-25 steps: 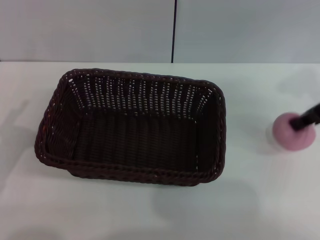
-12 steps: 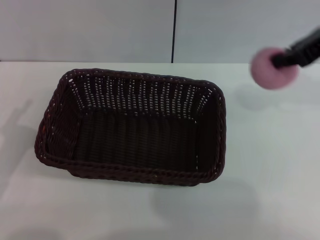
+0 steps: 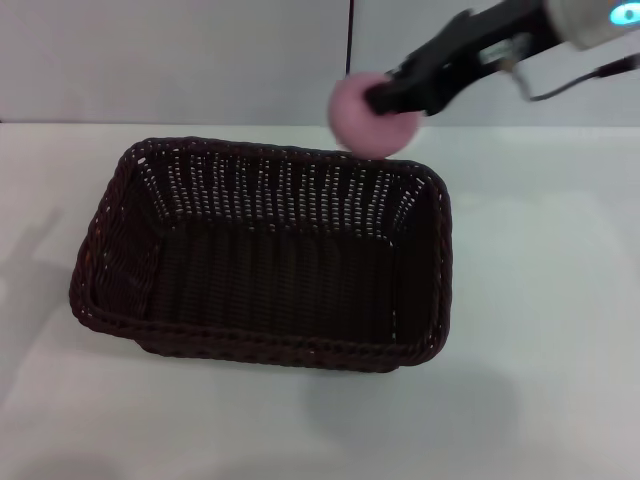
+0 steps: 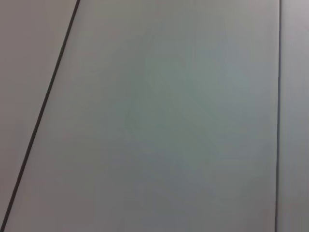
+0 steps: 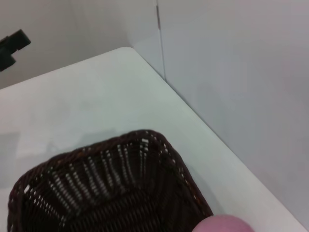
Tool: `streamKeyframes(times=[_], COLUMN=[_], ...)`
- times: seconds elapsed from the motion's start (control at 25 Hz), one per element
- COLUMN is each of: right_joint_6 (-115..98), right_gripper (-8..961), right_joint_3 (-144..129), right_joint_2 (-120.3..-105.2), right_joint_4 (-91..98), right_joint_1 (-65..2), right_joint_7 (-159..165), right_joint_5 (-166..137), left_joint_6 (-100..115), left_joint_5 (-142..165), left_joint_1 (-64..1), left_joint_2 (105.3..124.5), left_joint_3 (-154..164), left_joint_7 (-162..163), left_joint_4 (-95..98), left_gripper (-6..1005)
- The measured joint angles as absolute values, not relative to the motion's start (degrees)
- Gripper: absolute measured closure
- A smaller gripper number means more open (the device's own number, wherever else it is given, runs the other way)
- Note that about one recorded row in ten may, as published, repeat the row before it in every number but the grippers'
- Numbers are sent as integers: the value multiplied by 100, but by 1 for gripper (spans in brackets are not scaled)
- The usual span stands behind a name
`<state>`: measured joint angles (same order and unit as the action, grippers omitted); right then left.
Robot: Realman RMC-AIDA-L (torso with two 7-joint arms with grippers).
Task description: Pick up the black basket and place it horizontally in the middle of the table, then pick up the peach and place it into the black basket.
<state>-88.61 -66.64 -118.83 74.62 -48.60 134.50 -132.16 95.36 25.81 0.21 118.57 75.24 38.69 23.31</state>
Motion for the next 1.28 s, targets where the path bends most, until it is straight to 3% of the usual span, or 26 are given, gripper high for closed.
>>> streamKeyframes(times=[0.12,0.32,0.64,0.88,0.92,0.96,1.12,1.28], right_joint_6=[-8103,-7870,-7863,-7832,-7560,-7560,-6818,-6942], right_gripper=[834,638,451,270,237,237,240,242], right_joint_3=[-7021,-7032,-7007,-7004,-6978,-6978,-6657,-6402], right_joint_2=[-11886,-11885,-11890,-11902,-11902,-11902,-11908,-11904], right_joint_4=[6686,6096,6315,6984,7149,7149,6579,5298], right_joint_1=[-5097,-5363,-4867,-3794,-3212,-3212,-1841,-1489], right_joint_7=[13079,12570,12048,11877,11704,11704,10216,8389], right_joint_5=[-12883,-12651,-12091,-11751,-11359,-11359,-9629,-7892], left_joint_6=[9627,9703,9855,9922,9924,9924,9925,9924], left_joint_5=[2571,2568,2504,2415,2415,2415,2414,2413], left_joint_1=[5,-24,-35,-69,-91,-91,-132,-309], left_joint_2=[11856,11856,11861,11861,11854,11854,11841,11837], left_joint_3=[7523,7513,7434,7432,7430,7430,7273,6936], left_joint_7=[3868,3891,3860,3825,3751,3751,3521,3342], left_joint_4=[2219,1969,1848,1785,1765,1765,1573,1033], left_gripper=[302,302,302,302,302,302,302,302])
